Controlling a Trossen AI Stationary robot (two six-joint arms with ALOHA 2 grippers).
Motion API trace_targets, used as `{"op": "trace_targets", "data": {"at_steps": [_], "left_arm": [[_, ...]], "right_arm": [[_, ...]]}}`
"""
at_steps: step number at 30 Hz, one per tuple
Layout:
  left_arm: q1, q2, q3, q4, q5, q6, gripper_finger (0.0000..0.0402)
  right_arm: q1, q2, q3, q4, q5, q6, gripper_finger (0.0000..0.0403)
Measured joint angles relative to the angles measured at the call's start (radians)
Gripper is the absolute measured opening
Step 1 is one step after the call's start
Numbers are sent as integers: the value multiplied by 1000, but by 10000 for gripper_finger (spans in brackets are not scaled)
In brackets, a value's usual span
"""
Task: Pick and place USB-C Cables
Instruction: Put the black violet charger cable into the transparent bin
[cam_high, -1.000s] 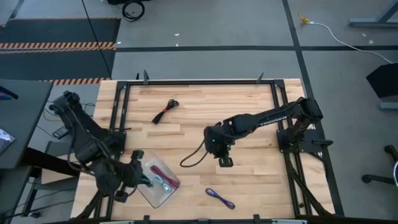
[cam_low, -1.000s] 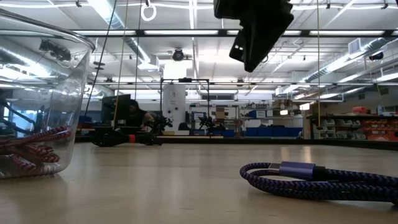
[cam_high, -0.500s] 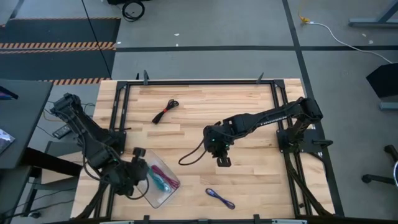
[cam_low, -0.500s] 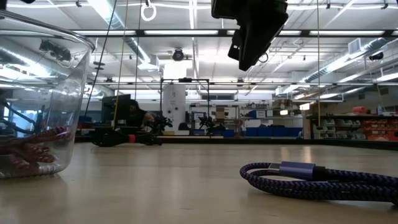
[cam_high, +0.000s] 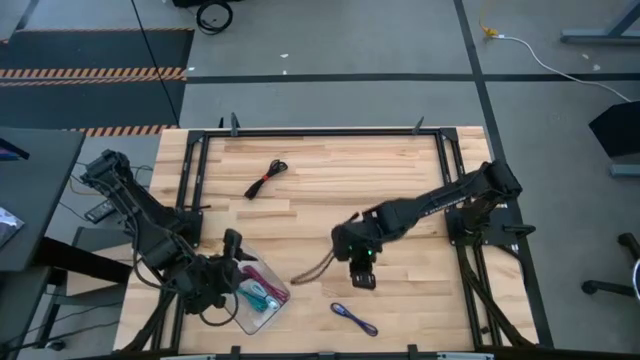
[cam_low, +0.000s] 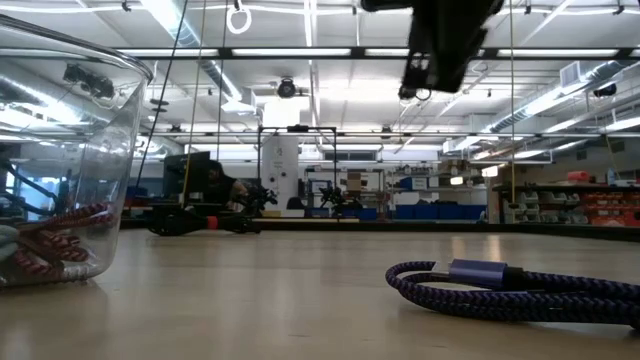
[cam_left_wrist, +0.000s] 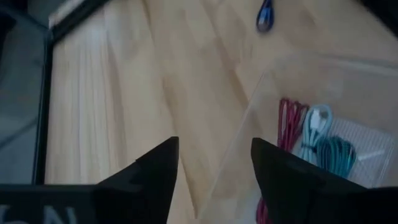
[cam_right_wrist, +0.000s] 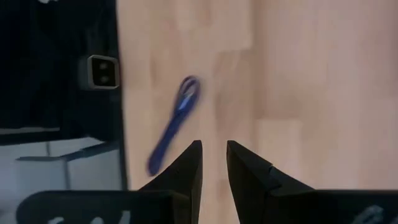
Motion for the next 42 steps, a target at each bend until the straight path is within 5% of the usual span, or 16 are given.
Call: {"op": "trace_targets", "data": {"at_steps": [14, 18, 23, 31, 42], "left_arm": [[178, 0, 0, 73, -44, 156, 183], [239, 0, 0, 71, 65, 161, 183], [267, 0, 0, 111, 256, 150, 183], [232, 0, 0, 151, 278, 78, 183], [151, 0, 0, 151, 278, -9, 183]], "right_arm": [[216, 0, 0, 2, 229, 233, 81], [233, 26, 0, 20, 288, 231, 99], [277, 123, 0, 91, 272, 249, 151], [327, 290, 0, 252, 115, 516, 233], [354, 385, 8, 318, 142, 721, 222]]}}
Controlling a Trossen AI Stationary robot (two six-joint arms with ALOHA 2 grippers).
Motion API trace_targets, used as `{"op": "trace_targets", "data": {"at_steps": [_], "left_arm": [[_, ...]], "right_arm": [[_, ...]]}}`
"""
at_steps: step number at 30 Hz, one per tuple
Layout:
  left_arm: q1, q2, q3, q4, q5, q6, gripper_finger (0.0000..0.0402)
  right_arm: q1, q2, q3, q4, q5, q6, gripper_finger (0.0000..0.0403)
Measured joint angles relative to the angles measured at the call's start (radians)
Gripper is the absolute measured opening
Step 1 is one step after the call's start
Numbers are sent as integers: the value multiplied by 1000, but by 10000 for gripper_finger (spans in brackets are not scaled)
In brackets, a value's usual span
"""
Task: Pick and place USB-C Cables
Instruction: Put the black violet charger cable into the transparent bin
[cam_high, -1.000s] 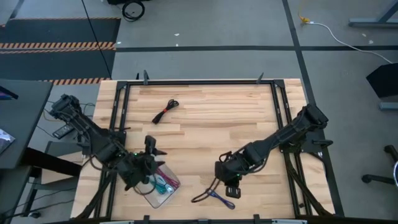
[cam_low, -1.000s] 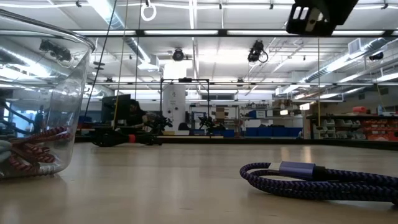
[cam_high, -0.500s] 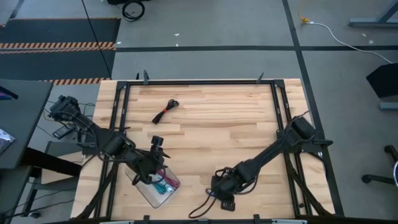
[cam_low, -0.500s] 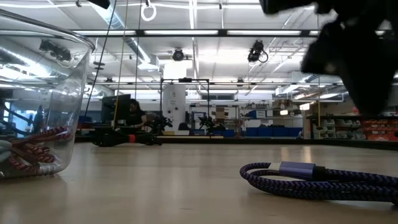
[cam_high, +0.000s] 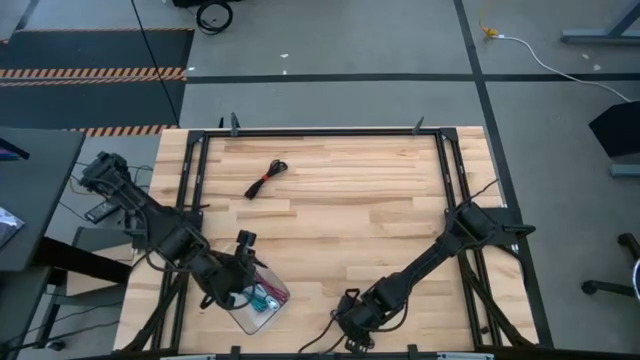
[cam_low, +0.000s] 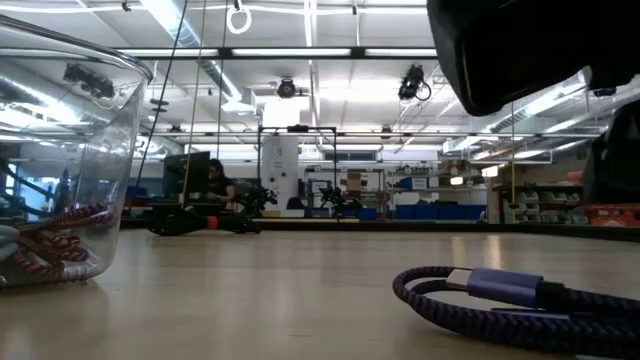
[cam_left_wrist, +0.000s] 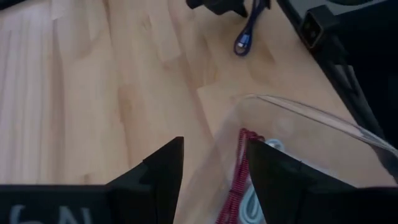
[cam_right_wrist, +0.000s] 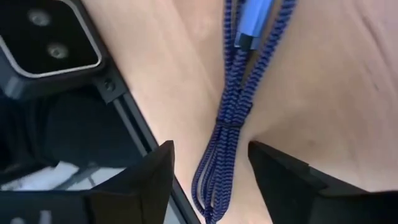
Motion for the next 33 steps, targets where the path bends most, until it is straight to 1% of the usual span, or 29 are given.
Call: {"op": "trace_targets", "data": {"at_steps": [3, 6, 8, 10, 12, 13, 15, 19, 22, 23, 24, 26, 28, 31, 33], "left_arm": [[-27, 0, 0, 0, 0, -21, 183], [-52, 0, 0, 0, 0, -32, 183], [-67, 0, 0, 0, -6, -47, 183], [-80, 0, 0, 0, -20, -49, 183], [-90, 0, 0, 0, -30, -48, 183], [-93, 0, 0, -1, -36, -48, 183], [-94, 0, 0, 0, -48, -48, 183], [-93, 0, 0, 0, -54, -47, 183], [-91, 0, 0, 0, -54, -48, 183], [-91, 0, 0, 0, -56, -48, 183], [-91, 0, 0, 2, -61, -48, 183], [-91, 0, 0, 5, -71, -54, 183], [-91, 0, 0, 9, -73, -68, 183], [-91, 0, 0, 15, -79, -80, 183], [-91, 0, 0, 19, -80, -96, 183]], "right_arm": [[3, -4, -1, -17, 61, 32, 201], [8, -1, -2, -37, 81, 37, 164], [10, 1, -2, -58, 95, 36, 128], [9, 2, -2, -89, 105, 34, 83], [9, 1, -2, -113, 114, 8, 36], [9, 0, -2, -116, 115, -13, 22], [7, 0, -2, -117, 117, -57, 17], [-4, -6, -6, -112, 101, -151, 46], [-19, -32, -10, -108, 105, -184, 46], [-25, -43, -12, -108, 120, -197, 39], [-32, -57, -15, -119, 159, -215, 29], [-47, -90, -19, -122, 262, -278, 12], [-64, -140, -17, -98, 343, -355, 11], [-96, -215, -13, -60, 388, -477, 19], [-125, -258, -14, -18, 408, -570, 17]]}}
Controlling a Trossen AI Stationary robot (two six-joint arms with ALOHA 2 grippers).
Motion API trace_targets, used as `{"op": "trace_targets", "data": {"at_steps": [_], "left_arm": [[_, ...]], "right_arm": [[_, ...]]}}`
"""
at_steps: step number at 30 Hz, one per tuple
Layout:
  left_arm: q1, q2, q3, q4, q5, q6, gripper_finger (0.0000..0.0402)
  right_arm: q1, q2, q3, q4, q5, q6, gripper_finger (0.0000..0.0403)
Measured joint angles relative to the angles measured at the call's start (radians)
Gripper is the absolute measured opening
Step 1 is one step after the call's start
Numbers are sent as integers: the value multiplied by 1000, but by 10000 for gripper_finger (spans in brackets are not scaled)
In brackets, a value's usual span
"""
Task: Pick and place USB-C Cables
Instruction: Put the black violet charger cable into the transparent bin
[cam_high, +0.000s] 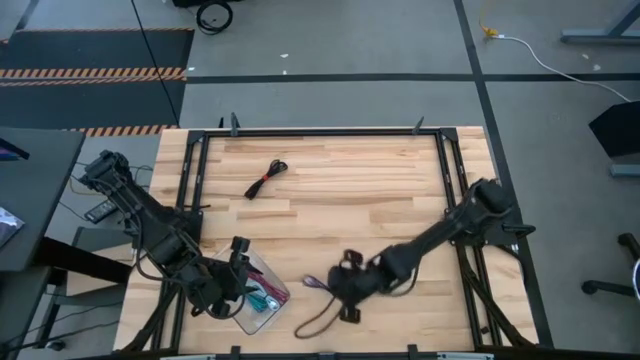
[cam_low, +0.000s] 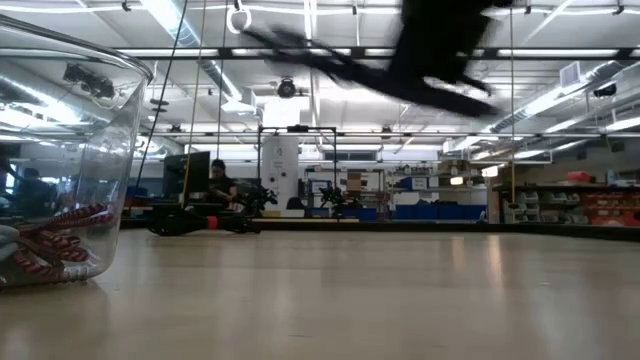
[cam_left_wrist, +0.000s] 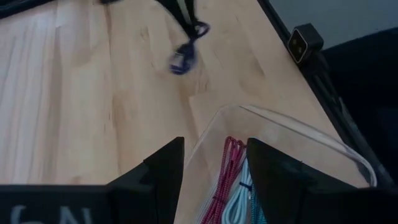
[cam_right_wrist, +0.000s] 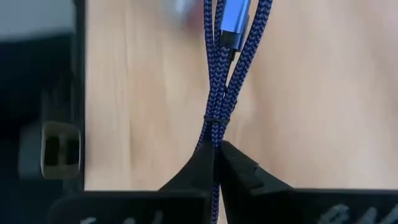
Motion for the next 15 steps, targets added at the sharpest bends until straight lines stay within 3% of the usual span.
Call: {"op": "trace_targets", "data": {"at_steps": [4, 9, 15], "left_arm": [[0, 0, 0, 13, -41, -5, 181], [1, 0, 0, 61, -155, 60, 181], [1, -2, 0, 272, -309, 265, 180]], "right_arm": [[-44, -91, 2, 201, 33, -238, 7], [-73, -141, 3, 409, -30, -516, 12], [-132, -131, 4, 388, -98, -682, 10]]}}
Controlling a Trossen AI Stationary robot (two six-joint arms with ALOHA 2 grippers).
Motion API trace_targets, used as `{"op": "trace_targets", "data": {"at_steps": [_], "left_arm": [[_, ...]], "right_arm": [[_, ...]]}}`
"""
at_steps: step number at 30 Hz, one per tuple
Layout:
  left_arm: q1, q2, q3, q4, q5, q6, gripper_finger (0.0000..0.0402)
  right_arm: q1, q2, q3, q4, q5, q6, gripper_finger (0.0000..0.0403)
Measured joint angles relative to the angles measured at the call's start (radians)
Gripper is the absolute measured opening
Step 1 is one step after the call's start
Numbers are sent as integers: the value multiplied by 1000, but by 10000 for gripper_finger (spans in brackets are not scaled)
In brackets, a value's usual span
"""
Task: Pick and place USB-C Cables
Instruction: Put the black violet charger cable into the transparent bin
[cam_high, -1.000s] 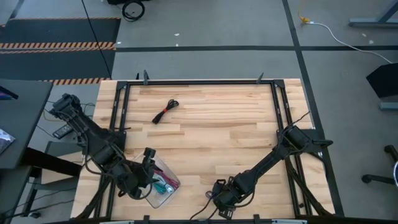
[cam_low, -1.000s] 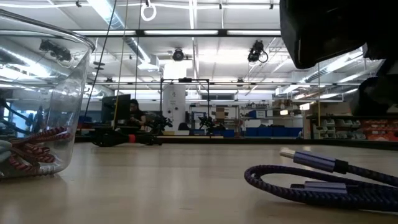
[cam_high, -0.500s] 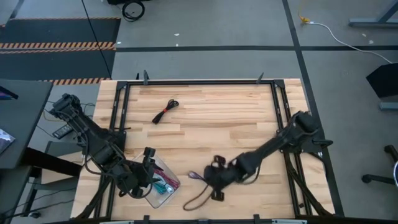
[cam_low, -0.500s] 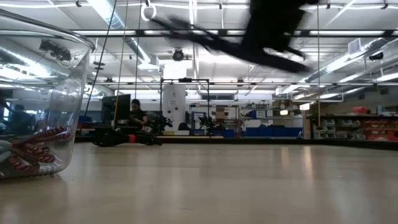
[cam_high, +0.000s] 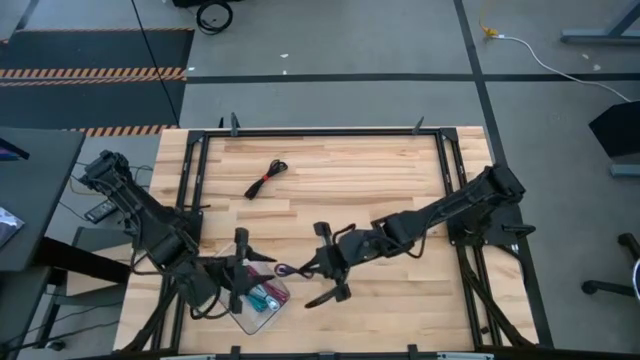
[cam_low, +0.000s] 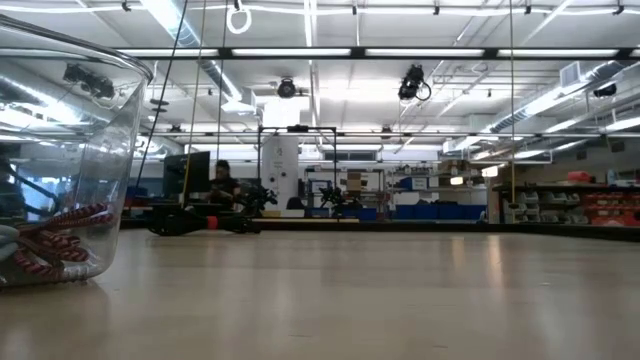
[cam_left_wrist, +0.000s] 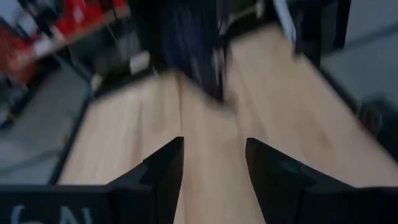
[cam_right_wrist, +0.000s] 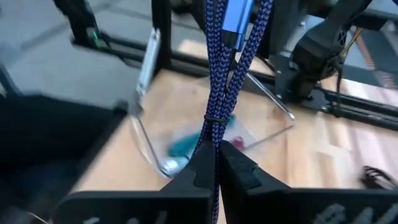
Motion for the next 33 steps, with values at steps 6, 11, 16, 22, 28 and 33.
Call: {"op": "trace_targets", "data": {"at_steps": [6, 11, 16, 22, 28, 33], "left_arm": [[6, -1, 0, 257, 3, 183, 181], [33, -1, 0, 219, -34, 151, 181], [72, 1, 0, 193, 12, 110, 181], [96, 1, 0, 202, 111, 106, 181], [119, 1, 0, 207, 167, 111, 172], [123, 1, 0, 234, 167, 159, 114]], "right_arm": [[-33, 6, 0, 9, -6, -153, 10], [-34, 1, 0, 27, -5, -221, 10], [-36, 1, 0, 75, -5, -243, 10], [-45, 2, 2, 134, -6, -245, 10], [-61, 3, 2, 139, -10, -229, 14], [-66, 3, 2, 138, -11, -205, 17]]}}
